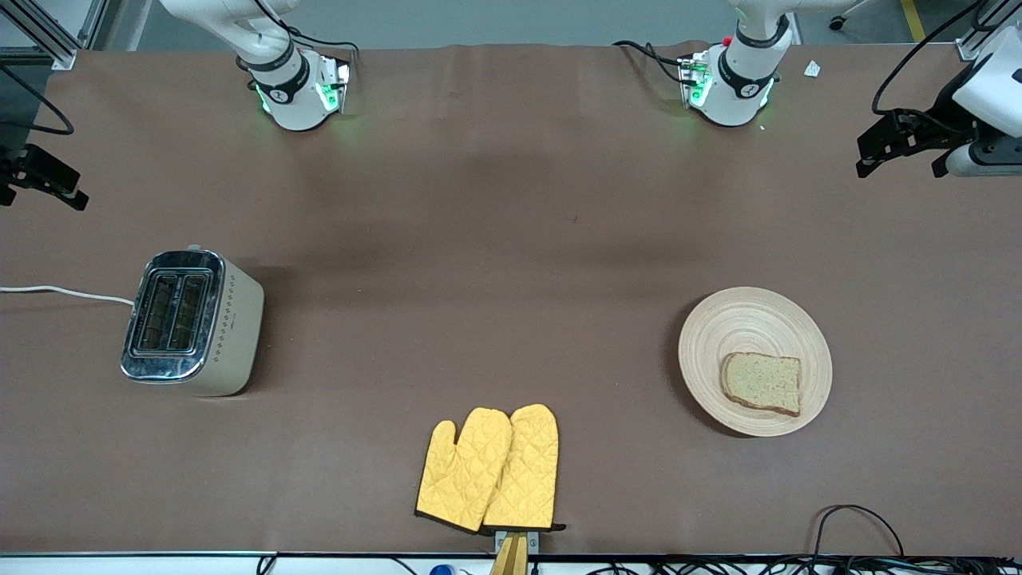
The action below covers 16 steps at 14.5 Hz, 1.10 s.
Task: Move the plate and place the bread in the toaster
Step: 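Move the left gripper toward the rim of the wooden plate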
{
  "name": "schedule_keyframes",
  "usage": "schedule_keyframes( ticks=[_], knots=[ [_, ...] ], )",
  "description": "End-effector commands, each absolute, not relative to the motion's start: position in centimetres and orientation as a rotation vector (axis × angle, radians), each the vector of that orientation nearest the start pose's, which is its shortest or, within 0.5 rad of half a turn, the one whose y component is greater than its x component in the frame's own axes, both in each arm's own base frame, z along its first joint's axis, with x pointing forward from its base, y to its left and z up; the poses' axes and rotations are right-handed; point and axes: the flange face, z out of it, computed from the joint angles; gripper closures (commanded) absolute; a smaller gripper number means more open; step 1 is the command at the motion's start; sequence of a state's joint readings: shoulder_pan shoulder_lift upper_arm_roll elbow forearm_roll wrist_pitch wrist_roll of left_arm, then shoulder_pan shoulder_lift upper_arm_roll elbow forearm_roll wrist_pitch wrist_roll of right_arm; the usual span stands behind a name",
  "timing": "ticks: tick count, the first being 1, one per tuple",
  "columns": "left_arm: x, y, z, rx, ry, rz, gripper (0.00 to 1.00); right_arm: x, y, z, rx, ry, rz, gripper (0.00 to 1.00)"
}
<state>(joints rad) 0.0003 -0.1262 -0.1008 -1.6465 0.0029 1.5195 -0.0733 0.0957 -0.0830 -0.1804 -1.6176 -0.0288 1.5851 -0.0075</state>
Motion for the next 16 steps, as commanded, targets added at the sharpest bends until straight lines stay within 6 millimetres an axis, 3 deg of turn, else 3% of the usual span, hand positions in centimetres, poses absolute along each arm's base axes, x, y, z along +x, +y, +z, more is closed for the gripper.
schedule_keyframes(
  ticks=[1, 4, 7, 9, 11, 14, 16],
  knots=[
    [51.2, -5.4, 65.7, -3.13, 0.014, -0.039, 0.0, 52.5, -5.5, 64.8, -3.15, 0.111, -0.079, 0.0],
    [53.0, -4.5, 65.9, -3.135, 0.024, -0.058, 0.0, 52.5, -5.5, 64.8, -3.148, 0.111, -0.079, 0.0],
    [57.4, -2.8, 64.8, -3.156, -0.019, -0.057, 0.0, 52.5, -5.5, 64.8, -3.148, 0.111, -0.079, 0.0],
    [59.9, -1.5, 61.9, -3.209, -0.063, 0.001, 0.0, 52.5, -5.5, 64.8, -3.148, 0.113, -0.079, 0.0],
    [62.0, 1.1, 59.1, -3.279, -0.155, -0.003, 0.0, 52.5, -5.5, 64.8, -3.15, 0.111, -0.079, 0.0],
    [63.7, 4.7, 54.8, -3.431, -0.3, 0.1, 0.0, 52.5, -5.5, 64.8, -3.148, 0.113, -0.079, 0.0],
    [65.0, 7.3, 51.4, -3.56, -0.186, 0.099, 0.0, 52.5, -5.5, 64.8, -3.148, 0.111, -0.079, 0.0]
  ],
)
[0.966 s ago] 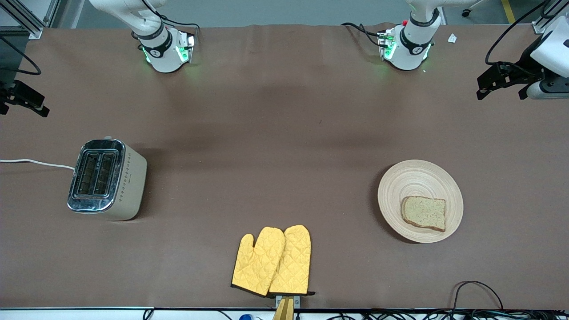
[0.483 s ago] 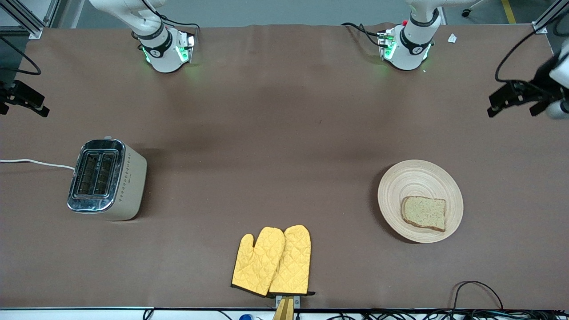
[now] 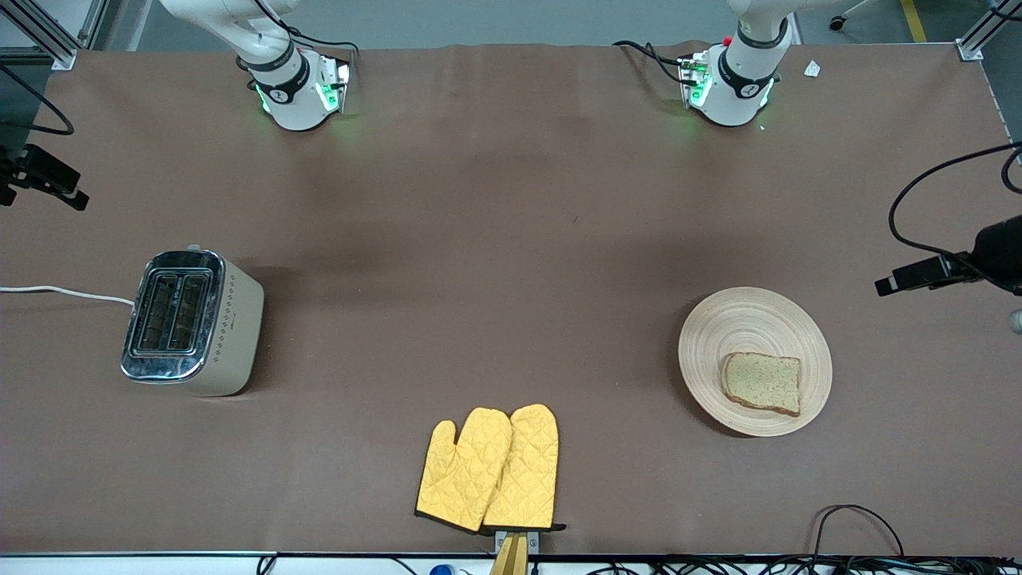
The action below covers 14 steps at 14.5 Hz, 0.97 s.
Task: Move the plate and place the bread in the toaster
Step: 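Move the left gripper toward the rim of the wooden plate, then lower the left gripper onto the plate rim and close it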
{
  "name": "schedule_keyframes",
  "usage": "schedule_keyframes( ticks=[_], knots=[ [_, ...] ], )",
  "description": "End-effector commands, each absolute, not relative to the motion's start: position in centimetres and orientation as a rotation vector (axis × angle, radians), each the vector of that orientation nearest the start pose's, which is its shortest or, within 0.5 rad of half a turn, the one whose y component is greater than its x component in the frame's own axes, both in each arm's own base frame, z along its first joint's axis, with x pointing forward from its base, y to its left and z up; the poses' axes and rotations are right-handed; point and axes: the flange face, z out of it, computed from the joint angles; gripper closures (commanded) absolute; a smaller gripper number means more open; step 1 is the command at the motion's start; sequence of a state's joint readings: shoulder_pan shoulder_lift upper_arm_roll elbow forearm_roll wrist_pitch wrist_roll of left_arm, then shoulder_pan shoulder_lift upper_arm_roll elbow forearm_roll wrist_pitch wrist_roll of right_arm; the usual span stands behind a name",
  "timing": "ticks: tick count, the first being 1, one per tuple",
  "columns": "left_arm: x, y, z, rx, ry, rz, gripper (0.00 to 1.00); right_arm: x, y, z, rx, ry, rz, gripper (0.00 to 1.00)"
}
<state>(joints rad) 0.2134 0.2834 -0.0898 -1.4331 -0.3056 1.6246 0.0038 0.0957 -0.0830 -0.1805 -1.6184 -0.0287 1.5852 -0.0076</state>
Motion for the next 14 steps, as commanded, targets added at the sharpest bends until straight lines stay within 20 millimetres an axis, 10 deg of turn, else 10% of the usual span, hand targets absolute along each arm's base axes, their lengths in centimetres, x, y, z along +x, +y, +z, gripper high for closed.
schedule_keyframes(
  ticks=[1, 11, 14],
  knots=[
    [65.3, 8.6, 49.9, -3.587, -0.149, 0.102, 0.0, 52.5, -5.5, 64.8, -3.148, 0.111, -0.079, 0.0],
    [67.6, 15.1, 29.8, -3.878, 0.318, 0.058, 0.01, 52.6, -5.5, 64.8, -3.15, 0.111, -0.079, 0.0],
    [66.8, 17.9, 26.8, -3.963, 0.211, 0.007, 0.01, 52.6, -5.4, 65.1, -3.149, 0.109, -0.096, 0.0]
  ],
)
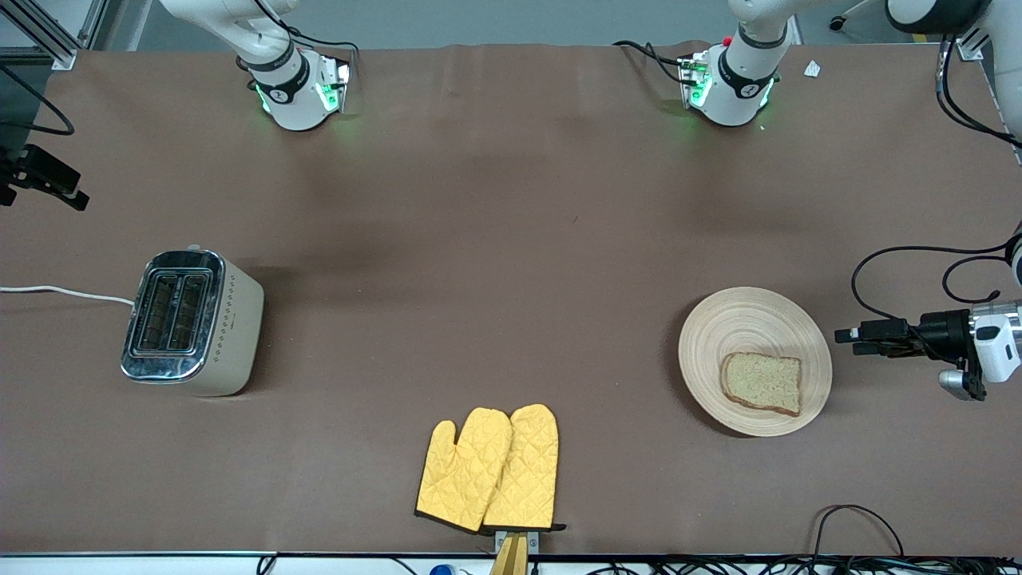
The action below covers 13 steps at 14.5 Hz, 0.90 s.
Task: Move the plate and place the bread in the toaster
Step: 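Lower the left gripper onto the plate rim and close it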
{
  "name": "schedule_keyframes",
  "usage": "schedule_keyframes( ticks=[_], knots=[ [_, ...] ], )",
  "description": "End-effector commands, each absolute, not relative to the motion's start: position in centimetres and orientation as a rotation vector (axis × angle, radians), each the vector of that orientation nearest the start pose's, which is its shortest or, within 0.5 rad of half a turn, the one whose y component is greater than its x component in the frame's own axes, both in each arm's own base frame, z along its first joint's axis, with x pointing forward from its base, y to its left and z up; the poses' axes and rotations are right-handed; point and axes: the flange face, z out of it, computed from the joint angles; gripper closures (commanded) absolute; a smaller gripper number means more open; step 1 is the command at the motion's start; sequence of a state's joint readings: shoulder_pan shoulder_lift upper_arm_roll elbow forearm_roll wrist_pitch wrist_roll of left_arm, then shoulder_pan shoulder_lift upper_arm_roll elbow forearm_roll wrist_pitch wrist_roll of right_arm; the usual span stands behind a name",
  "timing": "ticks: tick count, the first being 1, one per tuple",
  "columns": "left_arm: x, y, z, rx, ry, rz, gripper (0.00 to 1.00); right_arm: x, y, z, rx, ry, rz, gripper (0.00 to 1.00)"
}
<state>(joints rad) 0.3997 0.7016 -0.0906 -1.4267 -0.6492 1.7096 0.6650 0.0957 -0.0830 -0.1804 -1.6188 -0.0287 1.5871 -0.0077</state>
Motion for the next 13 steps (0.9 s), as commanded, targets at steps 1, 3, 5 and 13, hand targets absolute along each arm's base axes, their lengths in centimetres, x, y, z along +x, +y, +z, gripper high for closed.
schedule_keyframes(
  ticks=[1, 3, 5, 13],
  knots=[
    [66.6, 18.4, 25.1, 2.293, -0.14, 0.0, 0.01, 52.6, -5.5, 65.3, -3.149, 0.111, -0.101, 0.0],
    [66.4, 19.7, 22.9, 2.273, -0.077, 0.014, 0.05, 52.6, -5.4, 65.2, -3.149, 0.109, -0.094, 0.0],
    [66.6, 18.6, 21.3, 2.202, -0.015, 0.029, 0.14, 52.6, -5.3, 65.2, -3.149, 0.106, -0.096, 0.0],
    [66.6, 19.3, 17.6, 2.216, 0.095, 0.037, 0.23, 52.6, -5.3, 65.1, -3.149, 0.106, -0.094, 0.0]
  ],
)
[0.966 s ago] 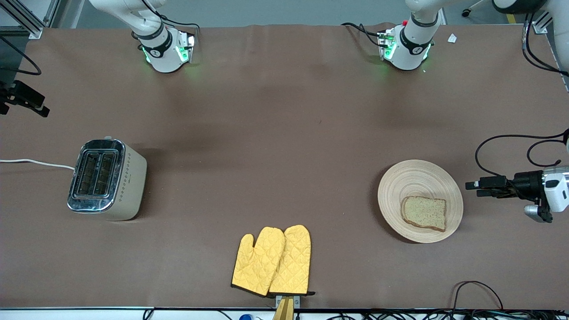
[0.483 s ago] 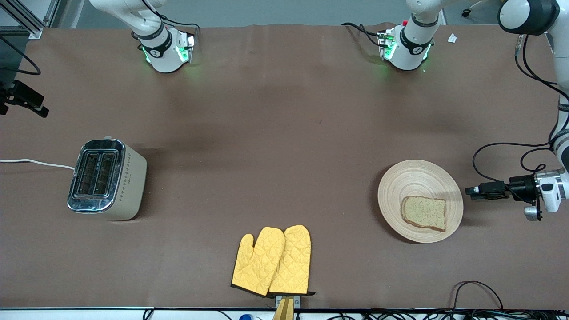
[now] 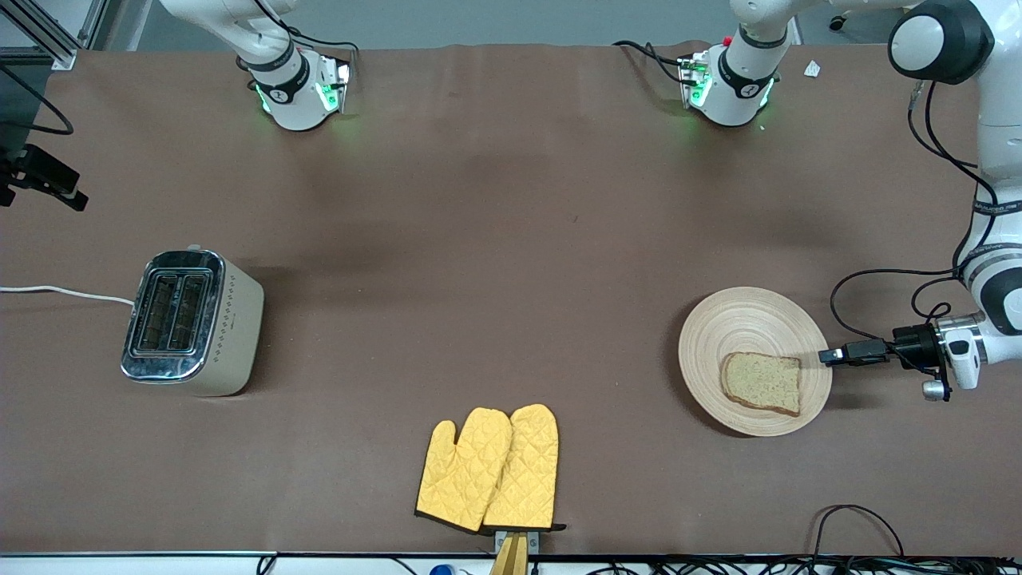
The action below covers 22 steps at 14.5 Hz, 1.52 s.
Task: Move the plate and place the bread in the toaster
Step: 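Lower the left gripper onto the plate rim and close it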
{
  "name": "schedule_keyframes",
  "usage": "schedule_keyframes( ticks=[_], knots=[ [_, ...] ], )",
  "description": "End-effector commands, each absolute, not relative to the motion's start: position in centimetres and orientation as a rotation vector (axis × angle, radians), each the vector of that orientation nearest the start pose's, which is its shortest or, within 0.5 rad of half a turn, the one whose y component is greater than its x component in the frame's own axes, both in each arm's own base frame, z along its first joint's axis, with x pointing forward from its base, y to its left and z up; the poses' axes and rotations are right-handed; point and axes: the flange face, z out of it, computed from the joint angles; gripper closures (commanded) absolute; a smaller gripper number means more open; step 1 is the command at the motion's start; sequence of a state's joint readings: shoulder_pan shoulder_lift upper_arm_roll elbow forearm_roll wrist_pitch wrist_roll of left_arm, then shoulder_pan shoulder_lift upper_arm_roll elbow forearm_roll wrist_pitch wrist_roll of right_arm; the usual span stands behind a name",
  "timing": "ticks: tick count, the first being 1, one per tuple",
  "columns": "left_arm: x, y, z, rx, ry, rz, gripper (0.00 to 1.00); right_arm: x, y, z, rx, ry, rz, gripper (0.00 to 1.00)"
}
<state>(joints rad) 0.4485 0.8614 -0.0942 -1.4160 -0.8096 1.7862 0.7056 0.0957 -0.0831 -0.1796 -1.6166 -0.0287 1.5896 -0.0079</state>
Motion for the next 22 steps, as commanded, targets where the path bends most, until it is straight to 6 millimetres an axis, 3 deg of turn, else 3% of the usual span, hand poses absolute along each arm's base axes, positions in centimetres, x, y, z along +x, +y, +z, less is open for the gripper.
schedule_keyframes(
  ticks=[1, 7, 10, 14, 16, 18, 20, 22],
  knots=[
    [66.7, 19.5, 17.9, 2.22, 0.098, 0.041, 0.24, 52.6, -5.3, 65.1, -3.148, 0.106, -0.094, 0.0],
    [66.6, 21.3, 19.4, 2.224, 0.157, 0.051, 0.23, 52.6, -5.3, 65.1, -3.148, 0.106, -0.092, 0.0],
    [66.0, 23.2, 20.1, 2.237, 0.166, 0.066, 0.23, 52.6, -5.4, 65.1, -3.148, 0.109, -0.092, 0.0],
    [65.6, 22.8, 17.9, 2.239, 0.132, 0.042, 0.24, 52.6, -5.4, 65.1, -3.148, 0.109, -0.092, 0.0],
    [65.7, 22.4, 17.5, 2.241, 0.129, 0.036, 0.35, 52.6, -5.3, 65.1, -3.149, 0.106, -0.091, 0.0],
    [65.4, 22.2, 16.2, 2.233, 0.138, 0.017, 0.39, 52.6, -5.4, 65.1, -3.148, 0.109, -0.092, 0.0],
    [65.2, 21.9, 15.0, 2.228, 0.128, 0.007, 0.48, 52.6, -5.3, 65.1, -3.148, 0.106, -0.092, 0.0],
    [65.1, 21.6, 14.2, 2.22, 0.127, -0.005, 0.5, 52.6, -5.4, 65.1, -3.148, 0.109, -0.092, 0.0]
  ],
)
